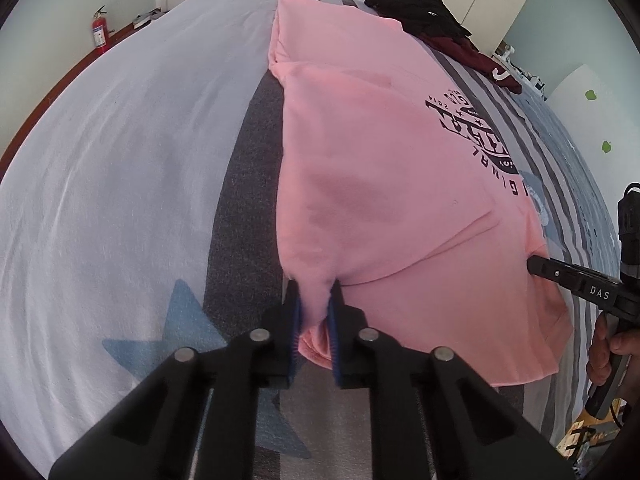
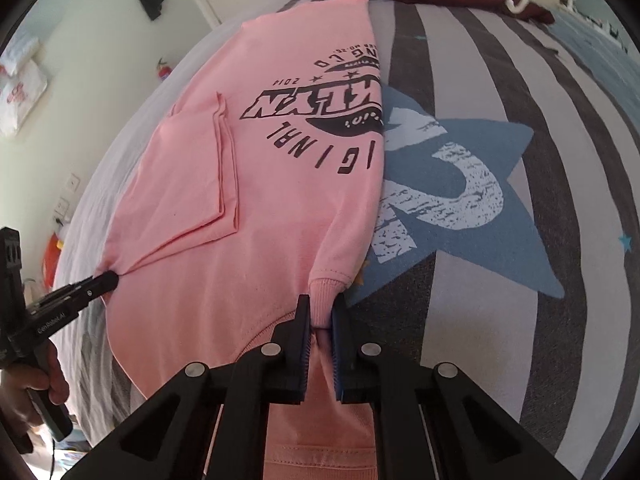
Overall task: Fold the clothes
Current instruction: 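Move both grippers to the shirt hem and grasp it, then lift the hem with both grippers and fold it toward the collar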
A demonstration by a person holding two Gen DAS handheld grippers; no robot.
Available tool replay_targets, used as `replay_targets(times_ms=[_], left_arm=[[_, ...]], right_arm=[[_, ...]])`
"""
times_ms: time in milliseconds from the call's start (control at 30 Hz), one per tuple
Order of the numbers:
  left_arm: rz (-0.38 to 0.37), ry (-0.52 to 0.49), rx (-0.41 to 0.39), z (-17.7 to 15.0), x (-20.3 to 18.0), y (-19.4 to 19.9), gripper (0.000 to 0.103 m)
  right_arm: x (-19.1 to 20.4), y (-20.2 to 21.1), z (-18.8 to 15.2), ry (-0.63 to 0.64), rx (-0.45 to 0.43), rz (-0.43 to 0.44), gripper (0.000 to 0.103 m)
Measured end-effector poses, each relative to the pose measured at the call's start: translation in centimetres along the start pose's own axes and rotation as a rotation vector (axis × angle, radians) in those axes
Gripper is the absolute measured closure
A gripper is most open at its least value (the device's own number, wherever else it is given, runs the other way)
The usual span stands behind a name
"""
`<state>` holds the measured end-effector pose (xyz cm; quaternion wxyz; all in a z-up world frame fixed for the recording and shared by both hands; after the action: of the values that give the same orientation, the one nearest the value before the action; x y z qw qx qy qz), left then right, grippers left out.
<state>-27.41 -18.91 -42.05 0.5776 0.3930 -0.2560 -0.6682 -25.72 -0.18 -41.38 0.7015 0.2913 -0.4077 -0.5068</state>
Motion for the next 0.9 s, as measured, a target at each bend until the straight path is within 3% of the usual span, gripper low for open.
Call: replay_targets(times_ms=[333,467,733,800,900], left_arm=[[-0.023,-0.009,-0.092,1.6,-1.6,7.0,0.097],[-0.006,-0.001,-0.027,-1.5,-1.0,9.3,0.097],[0.013,0.042,0.185,-12.3,0.1,15.3,0.097],[0.014,0.050,0.180,-12.2,0.2,15.8,0.097],[0.004,0.044,0.142,-9.9,0.4,16.3,0.097]], right_arm=[[1.5,4.9,1.4,0.019,-0.057,0.026,0.096],[2.0,6.8,-0.5,0.017,-0.019,0.032,0.096],[3.3,10.9,-10.4,0.003,0.198,0.042,0.096],[3.5,11.6,-11.7,-0.002,0.228,0.041,0.096],[3.9,12.1,-10.5,0.005,0.213,0.036,0.096]])
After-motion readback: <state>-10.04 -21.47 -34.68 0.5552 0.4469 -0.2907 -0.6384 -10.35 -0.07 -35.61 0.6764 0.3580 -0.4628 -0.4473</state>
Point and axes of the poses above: each gripper's, at about its wrist camera, not at the fingertips, and y roughly against the way its jaws point, x to its left, z to its top, the point moved 10 cm from there along -y, roughly the way its jaws point, and after that the axes turned 8 degrees about -x, right-handed, at the moved point
